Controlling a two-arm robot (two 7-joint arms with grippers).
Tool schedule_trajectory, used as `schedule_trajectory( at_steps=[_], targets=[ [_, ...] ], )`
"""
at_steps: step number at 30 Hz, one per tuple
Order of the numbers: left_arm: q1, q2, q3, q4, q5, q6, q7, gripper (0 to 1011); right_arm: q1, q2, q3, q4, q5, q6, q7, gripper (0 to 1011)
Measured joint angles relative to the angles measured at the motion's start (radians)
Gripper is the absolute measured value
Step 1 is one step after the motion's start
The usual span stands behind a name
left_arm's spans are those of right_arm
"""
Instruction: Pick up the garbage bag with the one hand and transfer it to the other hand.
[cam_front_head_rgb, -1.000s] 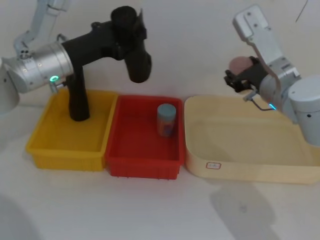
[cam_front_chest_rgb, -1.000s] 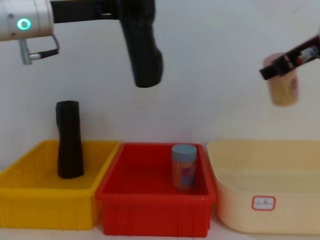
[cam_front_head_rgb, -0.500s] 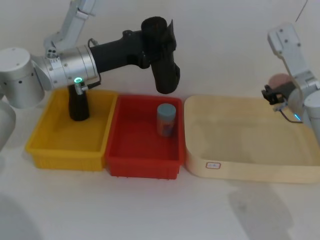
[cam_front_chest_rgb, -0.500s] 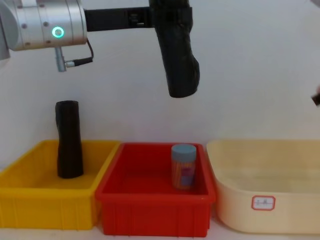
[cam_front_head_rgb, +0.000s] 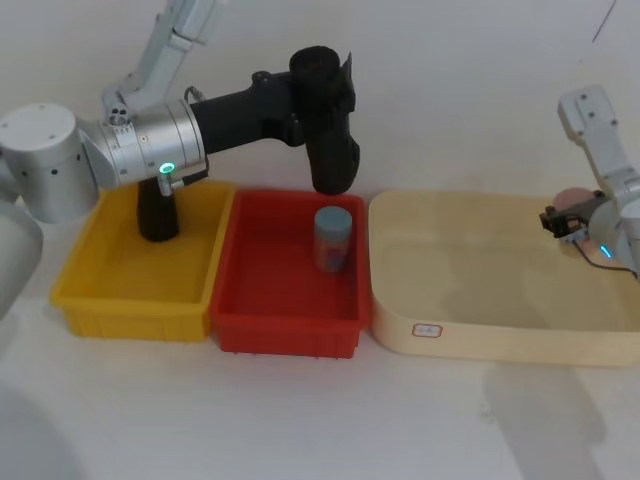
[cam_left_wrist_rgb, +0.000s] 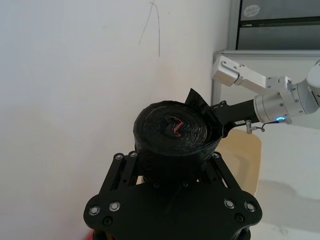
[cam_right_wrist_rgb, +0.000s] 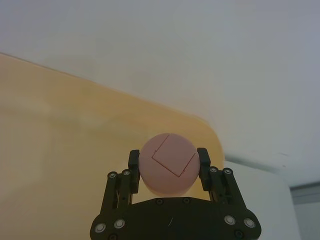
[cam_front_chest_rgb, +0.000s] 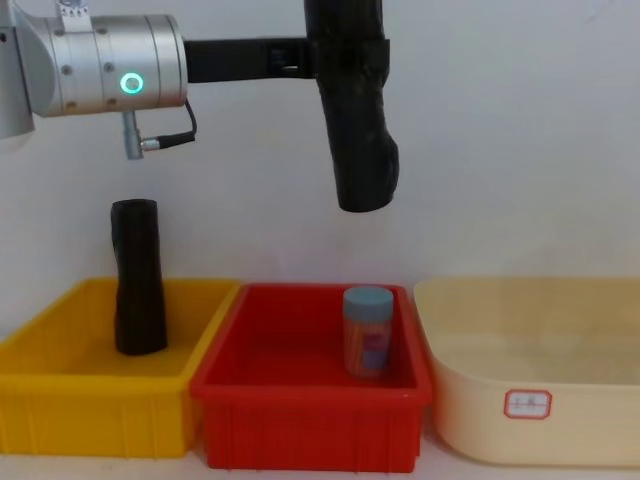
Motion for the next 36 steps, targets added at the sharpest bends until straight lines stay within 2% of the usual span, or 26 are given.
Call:
schedule_trajectory(
  at_steps=[4,8,9,16,22,27,36],
  targets=[
    [0.003,0.001,0.003,0.000,0.003,-0.005,0.012,437,0.008,-0.003,0.005,0.026,0.005,-0.012,0.011,676],
    [0.007,0.003,0.005,-0.001,0.003,-0.010,0.021,437,0.016,-0.006,0.010,0.055,0.011,-0.026,0.023,797],
    [0.009,0.003,0.005,-0.001,0.002,-0.012,0.023,437,0.018,-0.007,0.011,0.063,0.013,-0.030,0.026,861],
    [0.010,0.001,0.005,0.012,-0.012,-0.013,0.028,437,0.025,-0.010,0.015,0.085,0.017,-0.041,0.036,1000],
    [0.000,-0.014,0.007,0.052,-0.031,-0.011,0.019,437,0.024,-0.011,0.018,0.090,0.019,-0.047,0.041,999],
    [-0.021,-0.038,0.013,0.108,-0.050,-0.002,-0.008,437,-0.003,0.000,0.024,0.051,0.024,-0.069,0.054,1000],
    [-0.103,-0.130,0.040,0.301,-0.080,0.011,-0.092,437,-0.086,0.031,0.049,-0.061,0.052,-0.152,0.100,999]
  ],
)
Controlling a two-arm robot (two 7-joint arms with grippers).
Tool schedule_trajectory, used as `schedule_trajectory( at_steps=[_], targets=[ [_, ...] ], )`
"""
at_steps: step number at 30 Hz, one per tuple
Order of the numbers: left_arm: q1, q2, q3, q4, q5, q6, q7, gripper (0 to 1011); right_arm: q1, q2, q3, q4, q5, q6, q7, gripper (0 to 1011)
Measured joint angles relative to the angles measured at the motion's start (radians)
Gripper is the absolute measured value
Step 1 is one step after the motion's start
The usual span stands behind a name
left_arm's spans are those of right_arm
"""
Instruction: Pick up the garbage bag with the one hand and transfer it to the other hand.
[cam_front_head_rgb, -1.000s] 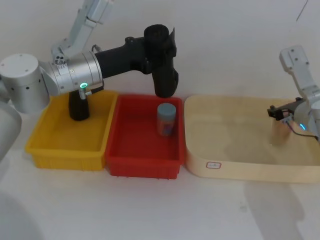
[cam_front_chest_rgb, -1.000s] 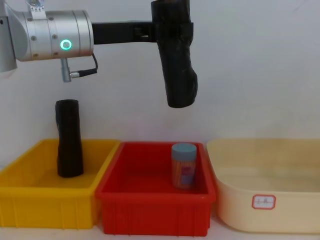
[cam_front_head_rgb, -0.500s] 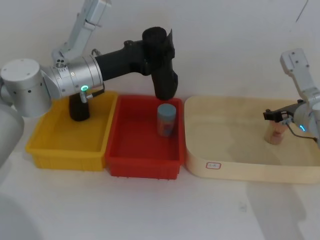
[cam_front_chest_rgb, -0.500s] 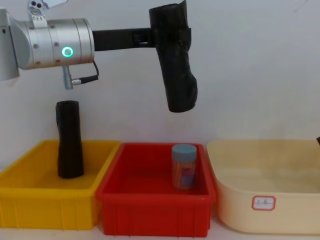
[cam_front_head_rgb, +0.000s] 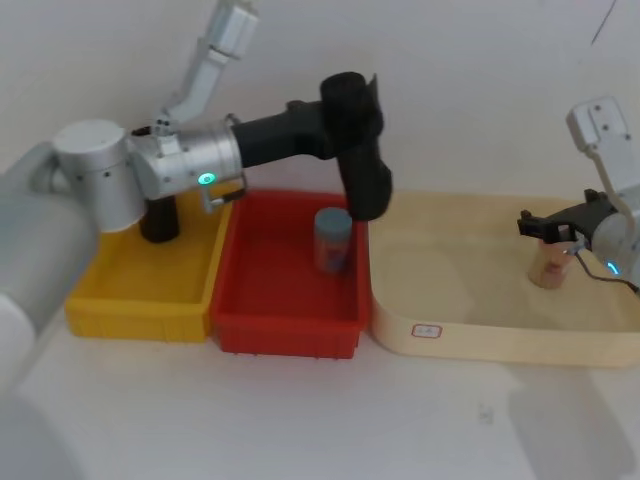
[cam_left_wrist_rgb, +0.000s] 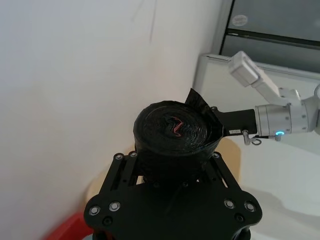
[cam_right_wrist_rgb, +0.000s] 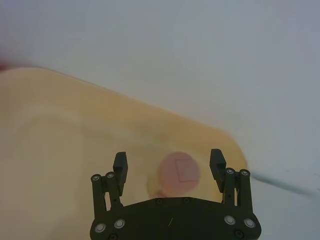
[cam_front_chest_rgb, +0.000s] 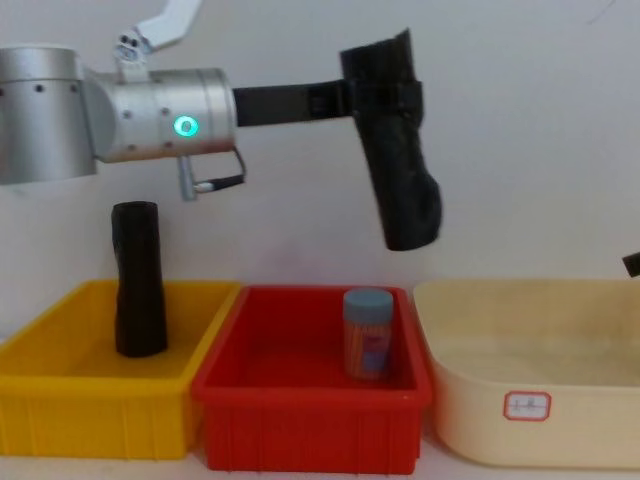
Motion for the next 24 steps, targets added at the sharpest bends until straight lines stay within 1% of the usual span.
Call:
schedule_trajectory(
  at_steps=[1,2,4,5,11,12,13,14,15,17,21,24],
  targets=[
    [-0.008,-0.009,0.003,0.018,-0.001,0.000,-0.006,437,-0.007,0.002,0.002,-0.009,0.003,-0.008,0.005,999],
    [-0.026,-0.032,0.008,0.060,-0.002,-0.003,-0.021,437,-0.017,0.006,0.005,-0.021,0.007,-0.019,0.012,999],
    [-0.041,-0.051,0.013,0.094,-0.003,-0.007,-0.032,437,-0.037,0.014,0.012,-0.046,0.018,-0.042,0.029,1000],
    [-0.058,-0.071,0.019,0.130,-0.003,-0.013,-0.043,437,-0.044,0.016,0.014,-0.055,0.021,-0.050,0.035,1000],
    [-0.106,-0.132,0.037,0.230,0.001,-0.036,-0.072,437,-0.098,0.037,0.031,-0.114,0.054,-0.120,0.092,1000],
    [-0.110,-0.137,0.039,0.238,0.003,-0.039,-0.074,437,-0.108,0.041,0.035,-0.126,0.062,-0.135,0.106,1000],
    [-0.114,-0.142,0.040,0.245,0.005,-0.041,-0.076,437,-0.108,0.041,0.035,-0.126,0.062,-0.135,0.106,999],
    [-0.120,-0.151,0.044,0.257,0.008,-0.044,-0.078,437,-0.117,0.047,0.038,-0.135,0.070,-0.150,0.121,999],
    [-0.120,-0.151,0.044,0.257,0.008,-0.044,-0.078,437,-0.121,0.049,0.039,-0.138,0.073,-0.156,0.126,999],
    [-0.128,-0.164,0.049,0.273,0.012,-0.048,-0.080,437,-0.126,0.054,0.040,-0.143,0.079,-0.167,0.140,999],
    [-0.136,-0.179,0.056,0.289,0.021,-0.053,-0.081,437,-0.126,0.056,0.039,-0.143,0.082,-0.168,0.151,999],
    [-0.138,-0.185,0.059,0.294,0.025,-0.055,-0.081,437,-0.118,0.054,0.036,-0.134,0.082,-0.155,0.157,999]
  ],
)
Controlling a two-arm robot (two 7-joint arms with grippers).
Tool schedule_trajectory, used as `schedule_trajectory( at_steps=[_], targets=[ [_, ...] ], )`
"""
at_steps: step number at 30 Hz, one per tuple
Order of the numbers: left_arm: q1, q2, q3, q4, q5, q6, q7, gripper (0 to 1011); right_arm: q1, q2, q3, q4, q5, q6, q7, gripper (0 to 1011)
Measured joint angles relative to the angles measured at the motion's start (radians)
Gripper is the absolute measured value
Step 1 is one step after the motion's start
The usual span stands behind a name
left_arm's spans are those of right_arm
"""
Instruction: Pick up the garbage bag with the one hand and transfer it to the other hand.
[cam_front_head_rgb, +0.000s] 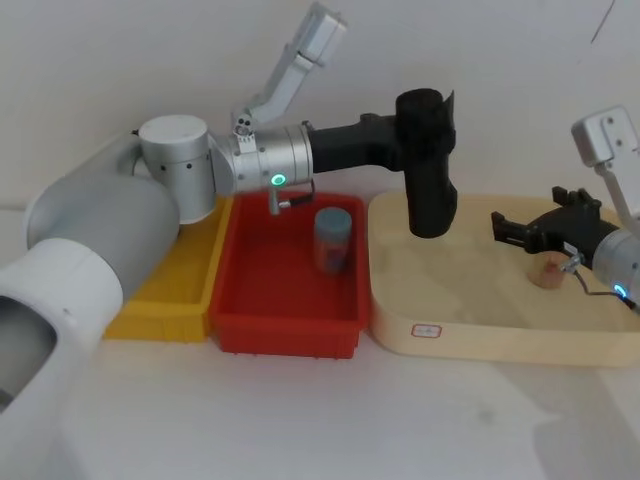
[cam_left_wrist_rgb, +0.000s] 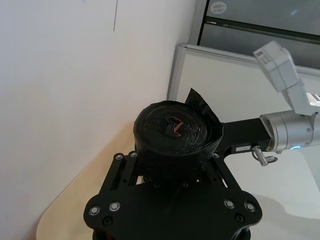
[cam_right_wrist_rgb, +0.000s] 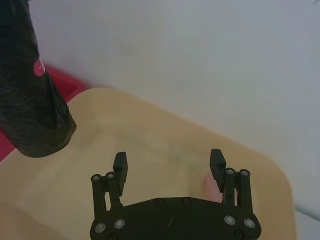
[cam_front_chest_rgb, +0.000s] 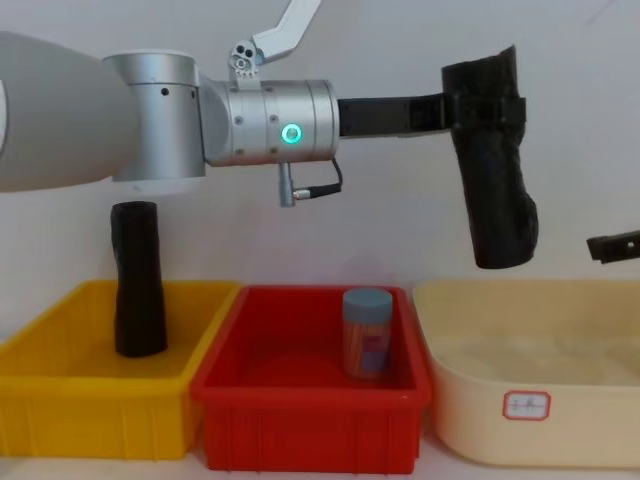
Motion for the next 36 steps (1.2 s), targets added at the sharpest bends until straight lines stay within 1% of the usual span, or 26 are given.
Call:
schedule_trajectory(
  at_steps=[4,5,13,17,19,20,28,32,36],
  targets=[
    [-0.004,-0.008,0.004,0.008,0.006,-0.003,0.001,437,0.022,-0.002,-0.007,0.029,0.005,0.029,0.020,1000],
    [-0.005,-0.009,0.005,0.009,0.007,-0.003,0.001,437,0.022,-0.002,-0.007,0.029,0.005,0.029,0.020,1000],
    [-0.009,-0.018,0.009,0.016,0.012,-0.006,0.003,437,0.074,0.007,-0.017,0.100,0.037,0.072,0.105,999],
    [-0.010,-0.021,0.010,0.019,0.014,-0.006,0.003,437,0.083,0.014,-0.020,0.106,0.049,0.083,0.132,1000],
    [-0.011,-0.022,0.010,0.020,0.015,-0.007,0.003,437,0.084,0.023,-0.022,0.099,0.057,0.093,0.153,999],
    [-0.011,-0.022,0.010,0.020,0.015,-0.007,0.003,437,0.084,0.023,-0.022,0.099,0.057,0.093,0.153,999],
    [-0.012,-0.024,0.011,0.022,0.016,-0.007,0.004,437,0.052,0.055,-0.025,0.025,0.073,0.100,0.187,1000],
    [-0.012,-0.025,0.012,0.023,0.017,-0.008,0.005,437,0.029,0.071,-0.024,-0.016,0.083,0.088,0.203,999],
    [-0.012,-0.026,0.012,0.023,0.017,-0.008,0.005,437,0.018,0.077,-0.023,-0.037,0.092,0.072,0.213,999]
  ],
)
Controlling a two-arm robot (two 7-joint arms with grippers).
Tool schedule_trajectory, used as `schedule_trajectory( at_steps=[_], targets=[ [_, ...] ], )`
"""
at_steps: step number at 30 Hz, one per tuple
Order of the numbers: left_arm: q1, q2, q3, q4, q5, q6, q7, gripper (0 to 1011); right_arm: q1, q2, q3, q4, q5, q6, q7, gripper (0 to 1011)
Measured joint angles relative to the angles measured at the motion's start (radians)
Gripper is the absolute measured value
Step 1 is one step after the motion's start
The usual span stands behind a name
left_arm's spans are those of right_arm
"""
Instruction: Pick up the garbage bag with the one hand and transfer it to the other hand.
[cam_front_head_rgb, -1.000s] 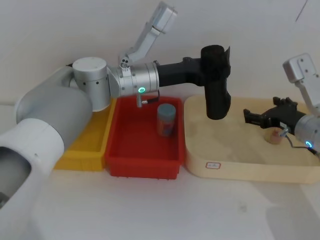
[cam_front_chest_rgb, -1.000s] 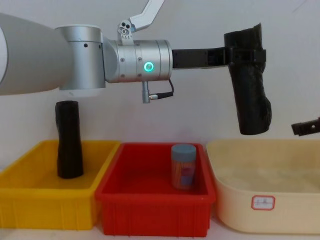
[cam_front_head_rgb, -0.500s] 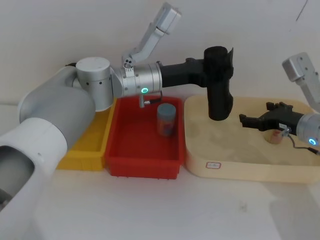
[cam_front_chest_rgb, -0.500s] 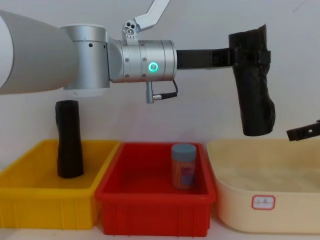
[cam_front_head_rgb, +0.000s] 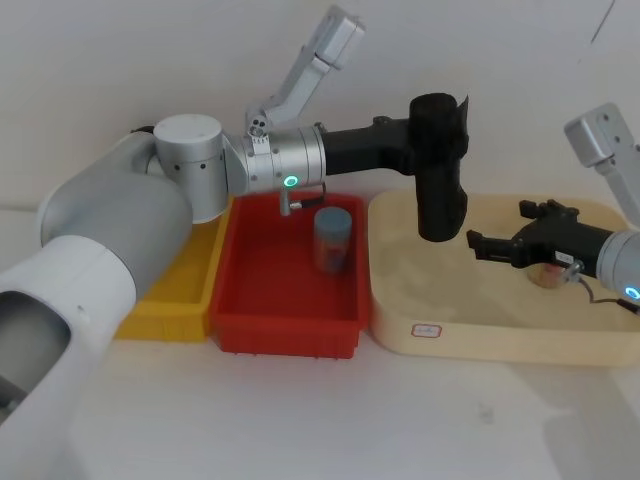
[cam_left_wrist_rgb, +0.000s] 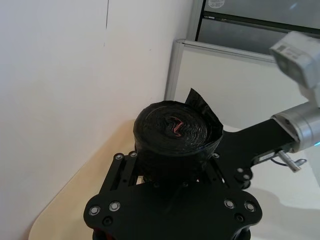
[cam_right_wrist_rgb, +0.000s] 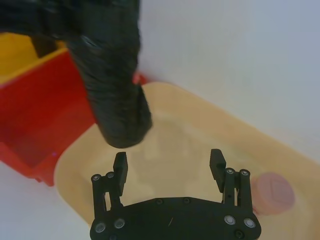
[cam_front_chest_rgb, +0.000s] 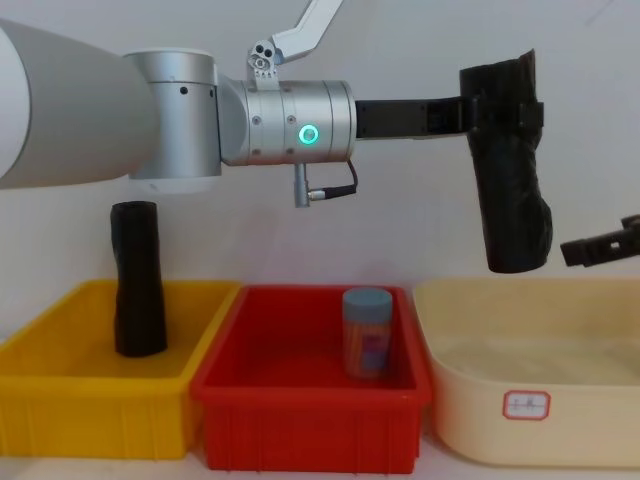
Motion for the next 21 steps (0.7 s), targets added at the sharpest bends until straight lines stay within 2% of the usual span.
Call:
schedule_trajectory(
  at_steps=[9,21],
  targets=[
    [-0.001,-0.001,0.000,0.001,0.001,0.000,0.000,437,-0.004,-0.001,0.000,-0.016,0.024,-0.052,0.026,1000],
    [-0.001,-0.002,0.000,0.001,0.001,0.000,0.000,437,0.036,-0.015,-0.015,0.025,0.046,-0.096,0.054,1000]
  ],
)
